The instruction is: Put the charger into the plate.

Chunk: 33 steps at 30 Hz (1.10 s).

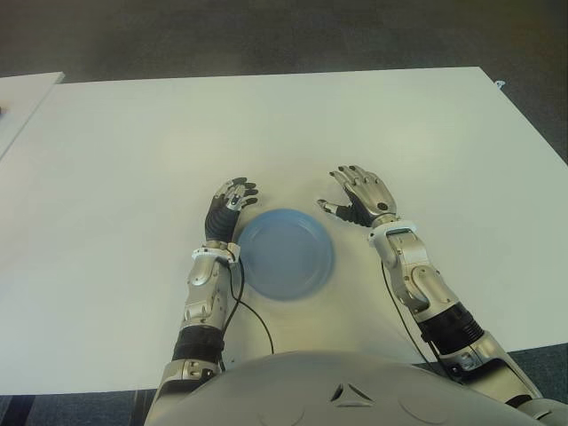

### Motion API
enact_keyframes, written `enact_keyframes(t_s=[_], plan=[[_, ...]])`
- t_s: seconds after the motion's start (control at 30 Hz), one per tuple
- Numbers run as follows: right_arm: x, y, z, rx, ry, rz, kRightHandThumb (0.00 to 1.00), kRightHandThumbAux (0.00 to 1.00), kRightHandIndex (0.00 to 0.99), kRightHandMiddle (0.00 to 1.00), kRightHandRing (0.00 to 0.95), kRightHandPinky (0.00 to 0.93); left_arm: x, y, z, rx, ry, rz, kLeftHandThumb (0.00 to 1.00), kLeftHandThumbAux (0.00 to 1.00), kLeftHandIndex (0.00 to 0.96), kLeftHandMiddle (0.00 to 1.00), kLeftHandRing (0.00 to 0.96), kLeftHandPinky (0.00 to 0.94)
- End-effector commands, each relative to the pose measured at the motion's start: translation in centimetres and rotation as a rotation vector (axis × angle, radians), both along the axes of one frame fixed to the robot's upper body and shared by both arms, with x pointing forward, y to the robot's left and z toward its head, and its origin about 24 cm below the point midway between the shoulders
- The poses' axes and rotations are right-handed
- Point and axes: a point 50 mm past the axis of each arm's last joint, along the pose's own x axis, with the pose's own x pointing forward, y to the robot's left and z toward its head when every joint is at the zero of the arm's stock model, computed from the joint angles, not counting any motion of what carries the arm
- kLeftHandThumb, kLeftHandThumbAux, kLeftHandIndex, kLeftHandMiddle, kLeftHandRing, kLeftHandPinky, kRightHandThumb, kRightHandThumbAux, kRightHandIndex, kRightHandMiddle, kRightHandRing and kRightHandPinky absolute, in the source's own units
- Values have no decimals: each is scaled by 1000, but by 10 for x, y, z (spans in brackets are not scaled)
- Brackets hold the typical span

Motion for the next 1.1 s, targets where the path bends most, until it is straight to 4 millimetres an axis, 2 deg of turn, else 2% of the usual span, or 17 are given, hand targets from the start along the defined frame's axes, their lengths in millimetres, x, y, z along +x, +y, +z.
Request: enact_keyframes(t_s=[0.03,0.63,1.1], plan=[[-2,-3,-5,-7,29,-24,374,122,0,0,0,0,-4,-8,-9,-31,47,-5,0,568,323,385,374,360],[-5,-4,-9,-37,57,-47,377,123,0,0,0,10,-5,-7,-9,-36,51,-7,0,553,333,391,381,370],[-6,-10,-25,-47,78,-75,393,111,0,0,0,24,-5,-6,-8,-36,58,2,0,557,334,392,381,371]])
